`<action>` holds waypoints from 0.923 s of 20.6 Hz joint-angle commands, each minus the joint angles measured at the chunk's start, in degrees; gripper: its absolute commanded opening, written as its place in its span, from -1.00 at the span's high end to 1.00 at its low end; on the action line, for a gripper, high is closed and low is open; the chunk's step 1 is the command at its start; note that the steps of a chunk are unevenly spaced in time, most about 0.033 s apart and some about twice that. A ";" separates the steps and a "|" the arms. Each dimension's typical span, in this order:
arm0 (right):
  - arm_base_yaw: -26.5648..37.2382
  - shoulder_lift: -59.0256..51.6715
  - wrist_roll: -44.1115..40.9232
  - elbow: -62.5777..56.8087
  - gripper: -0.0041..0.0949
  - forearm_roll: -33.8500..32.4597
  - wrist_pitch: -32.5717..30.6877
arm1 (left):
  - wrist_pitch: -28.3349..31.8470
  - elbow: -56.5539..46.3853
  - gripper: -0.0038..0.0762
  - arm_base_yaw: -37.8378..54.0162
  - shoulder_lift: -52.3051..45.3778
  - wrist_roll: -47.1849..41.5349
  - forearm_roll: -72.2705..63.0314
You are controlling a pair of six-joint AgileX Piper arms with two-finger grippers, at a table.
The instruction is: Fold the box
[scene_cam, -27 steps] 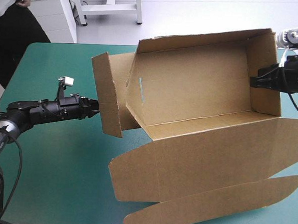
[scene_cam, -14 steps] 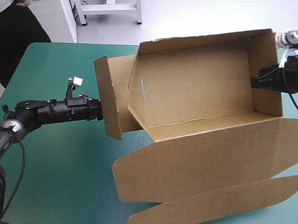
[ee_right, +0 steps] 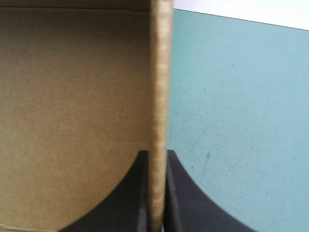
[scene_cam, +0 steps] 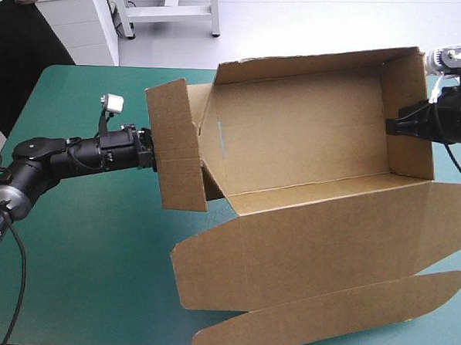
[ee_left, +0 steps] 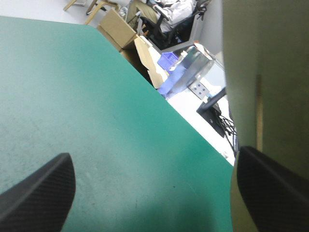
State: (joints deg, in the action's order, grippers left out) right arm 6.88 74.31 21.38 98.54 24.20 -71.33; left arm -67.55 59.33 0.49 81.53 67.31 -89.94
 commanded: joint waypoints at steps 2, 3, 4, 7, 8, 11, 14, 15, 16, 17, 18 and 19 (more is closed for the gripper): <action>0.14 0.06 -0.58 1.10 0.94 2.33 3.62 | -6.86 4.95 -0.72 -3.43 -5.14 -1.97 -4.03; 0.14 0.28 -1.13 1.10 0.94 2.33 4.19 | -6.86 5.85 -0.72 -3.58 -6.34 -2.33 -4.03; 0.14 0.27 -1.21 1.10 0.94 2.44 4.49 | -6.86 6.18 -0.72 -3.58 -6.90 -2.57 -4.03; -0.12 0.17 -1.31 1.10 0.94 3.54 6.58 | -6.86 7.02 -0.72 -3.58 -8.48 -2.84 -4.50; -0.78 0.17 -1.31 1.10 0.94 3.54 6.98 | -6.86 7.01 -0.72 -3.58 -8.77 -3.11 -4.52; -6.82 0.17 -3.72 1.10 0.91 -0.49 10.84 | -6.86 7.25 -0.72 -3.58 -8.86 -3.33 -4.91; -12.42 0.17 -8.87 1.10 0.91 -8.43 15.32 | -6.86 7.25 -0.72 -3.58 -8.86 -3.74 -4.91; -14.75 0.27 -10.71 1.10 0.91 -11.66 16.32 | -6.86 7.27 -0.72 -3.58 -8.90 -3.74 -4.91; -16.06 0.27 -12.13 1.10 0.91 -13.71 17.13 | -6.86 7.27 -0.72 -3.58 -8.90 -3.74 -4.91; -17.13 0.27 -13.36 1.10 0.91 -15.47 17.97 | -6.86 7.27 -0.72 -3.58 -8.90 -3.74 -5.34; -18.26 0.27 -14.35 1.10 0.91 -16.77 18.73 | -6.86 7.27 -0.72 -3.58 -8.90 -3.74 -5.91; -18.84 0.27 -14.35 1.10 0.91 -17.00 18.89 | -6.86 7.27 -0.72 -3.58 -8.90 -3.74 -6.35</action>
State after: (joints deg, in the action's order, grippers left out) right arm -10.29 76.13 9.17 98.13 8.00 -58.19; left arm -69.02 64.88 -2.86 74.39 63.99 -90.07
